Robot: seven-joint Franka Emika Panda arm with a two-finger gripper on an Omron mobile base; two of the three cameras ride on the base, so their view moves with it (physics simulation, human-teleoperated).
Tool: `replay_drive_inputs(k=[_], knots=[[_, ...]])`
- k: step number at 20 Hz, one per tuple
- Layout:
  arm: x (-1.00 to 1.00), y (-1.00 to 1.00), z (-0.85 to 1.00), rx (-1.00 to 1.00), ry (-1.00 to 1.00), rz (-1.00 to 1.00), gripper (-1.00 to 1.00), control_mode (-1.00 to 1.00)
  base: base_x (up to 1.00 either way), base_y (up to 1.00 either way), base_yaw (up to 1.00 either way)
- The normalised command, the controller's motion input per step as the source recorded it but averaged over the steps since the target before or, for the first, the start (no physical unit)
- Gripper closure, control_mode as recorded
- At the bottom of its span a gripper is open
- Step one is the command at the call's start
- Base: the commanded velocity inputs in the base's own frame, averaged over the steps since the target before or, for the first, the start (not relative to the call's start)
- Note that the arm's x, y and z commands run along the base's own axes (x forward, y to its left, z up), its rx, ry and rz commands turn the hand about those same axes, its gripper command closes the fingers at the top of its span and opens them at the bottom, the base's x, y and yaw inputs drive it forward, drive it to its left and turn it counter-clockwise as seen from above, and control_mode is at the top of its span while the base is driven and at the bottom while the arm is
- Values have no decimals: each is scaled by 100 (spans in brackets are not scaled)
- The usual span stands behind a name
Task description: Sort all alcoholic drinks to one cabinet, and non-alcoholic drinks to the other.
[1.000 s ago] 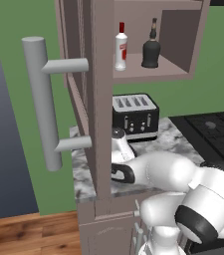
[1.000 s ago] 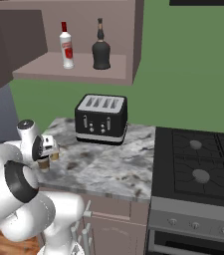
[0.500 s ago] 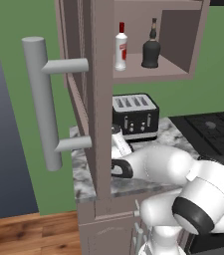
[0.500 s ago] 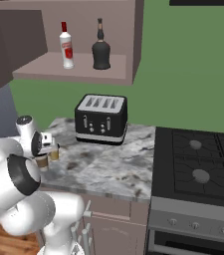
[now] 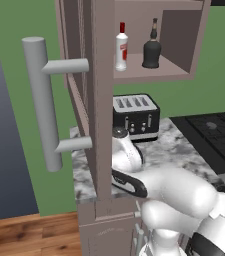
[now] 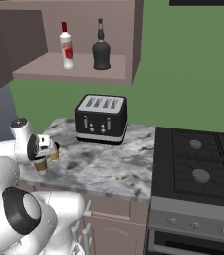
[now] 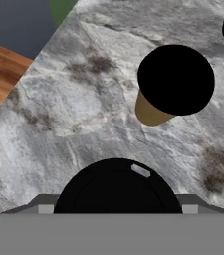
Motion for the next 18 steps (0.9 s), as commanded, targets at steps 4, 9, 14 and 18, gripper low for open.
replay_drive_inputs(k=[4, 9, 14, 18], knots=[[-12, -29, 45, 0, -9, 0, 100, -100, 0, 0, 0], [-5, -30, 59, 4, -6, 0, 100, -100, 0, 0, 0], [-4, -30, 65, 10, -2, 0, 100, -100, 0, 0, 0], [-6, -25, 56, 8, -3, 0, 100, -100, 0, 0, 0]])
